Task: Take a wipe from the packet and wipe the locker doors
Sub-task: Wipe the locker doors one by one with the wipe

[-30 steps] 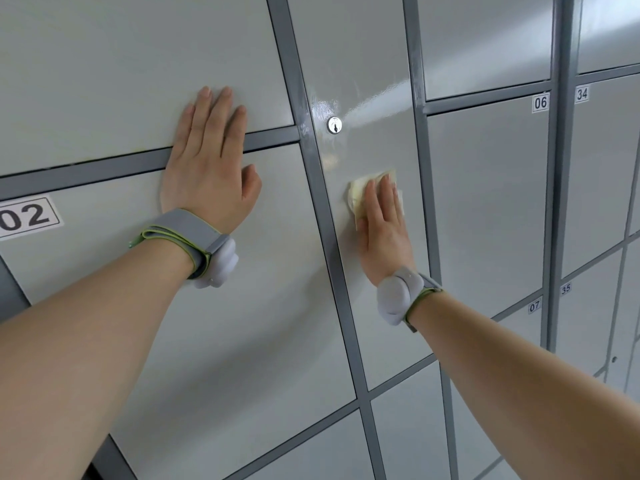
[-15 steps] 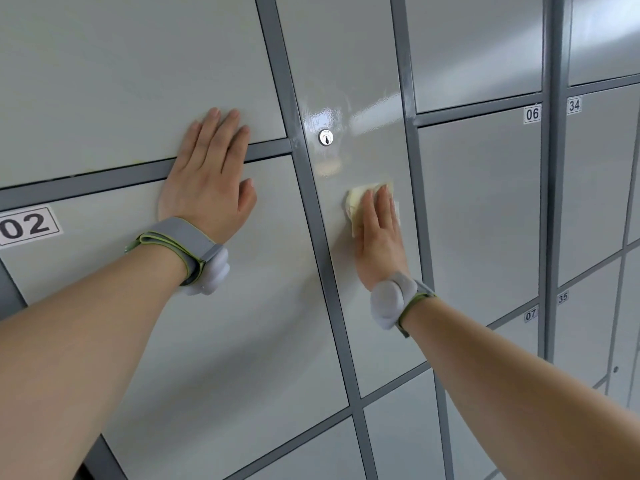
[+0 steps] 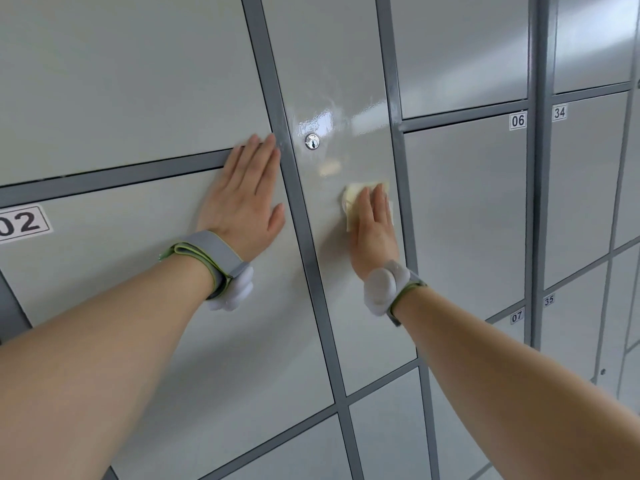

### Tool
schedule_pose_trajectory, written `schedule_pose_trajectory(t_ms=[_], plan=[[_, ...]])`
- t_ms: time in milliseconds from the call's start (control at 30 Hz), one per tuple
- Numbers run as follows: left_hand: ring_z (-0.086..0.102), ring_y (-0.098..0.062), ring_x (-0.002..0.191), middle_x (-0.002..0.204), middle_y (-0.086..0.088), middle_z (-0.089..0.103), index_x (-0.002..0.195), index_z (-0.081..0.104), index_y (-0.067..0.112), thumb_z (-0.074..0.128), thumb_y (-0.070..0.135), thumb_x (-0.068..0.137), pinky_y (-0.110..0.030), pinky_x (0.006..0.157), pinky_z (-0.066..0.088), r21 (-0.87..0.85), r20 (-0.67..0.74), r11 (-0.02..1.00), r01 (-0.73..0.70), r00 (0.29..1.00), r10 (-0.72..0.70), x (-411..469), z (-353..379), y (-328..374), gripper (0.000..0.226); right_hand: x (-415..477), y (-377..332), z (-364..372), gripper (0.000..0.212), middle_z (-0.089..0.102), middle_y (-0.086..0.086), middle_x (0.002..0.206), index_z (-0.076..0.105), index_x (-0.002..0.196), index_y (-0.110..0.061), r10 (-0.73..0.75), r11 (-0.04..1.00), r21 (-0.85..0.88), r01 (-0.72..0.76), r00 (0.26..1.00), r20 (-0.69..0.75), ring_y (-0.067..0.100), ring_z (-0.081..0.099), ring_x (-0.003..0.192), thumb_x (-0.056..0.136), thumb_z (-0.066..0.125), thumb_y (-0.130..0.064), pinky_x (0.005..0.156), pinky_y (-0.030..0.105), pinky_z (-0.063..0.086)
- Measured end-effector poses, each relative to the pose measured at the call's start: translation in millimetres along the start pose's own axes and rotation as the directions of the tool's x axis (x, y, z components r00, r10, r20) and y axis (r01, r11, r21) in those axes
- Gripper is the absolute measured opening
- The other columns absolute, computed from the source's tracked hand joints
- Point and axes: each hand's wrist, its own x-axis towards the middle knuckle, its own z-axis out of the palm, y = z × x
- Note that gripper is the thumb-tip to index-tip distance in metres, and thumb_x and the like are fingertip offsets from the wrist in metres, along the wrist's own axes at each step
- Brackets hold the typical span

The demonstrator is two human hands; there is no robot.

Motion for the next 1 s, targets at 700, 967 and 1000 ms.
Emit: schedule_pose_trajectory(t_ms=[700,967,1000], plan=[[0.021,-0.039,0.141,0.151,-0.026,0.025,0.141,0.026,-0.010,0.039,0.027,0.087,-0.042,0.118,0.003,0.091,-0.039,0.989,0.114,0.993,-0.111,5,31,29,0.067,4,28,-3,0.065,-0.007,0.009,0.157,0.006,0.150,-0.010,-0.041,0.999,0.000,0.042,0.996,-0.079,0.019,-0.012,0.144,0.092,0.030,0.009,0.117,0.026,-0.009],[0.022,-0.037,0.140,0.150,-0.025,0.026,0.141,0.028,-0.010,0.037,0.028,0.087,-0.041,0.117,0.004,0.099,-0.065,0.988,0.123,0.991,-0.117,4,33,29,0.067,-32,51,15,0.058,-0.002,0.011,0.156,0.011,0.149,-0.007,0.002,1.000,-0.006,-0.002,0.995,-0.104,0.025,-0.006,0.145,0.096,0.033,0.005,0.113,0.016,-0.013],[0.022,-0.037,0.141,0.150,-0.024,0.026,0.141,0.028,-0.010,0.037,0.028,0.087,-0.040,0.117,0.004,0.101,-0.065,0.987,0.122,0.991,-0.116,4,32,29,0.067,-20,44,9,0.057,-0.001,0.014,0.157,0.012,0.149,-0.006,-0.001,1.000,0.000,0.001,0.995,-0.104,0.027,-0.005,0.146,0.096,0.032,0.004,0.113,0.017,-0.012]])
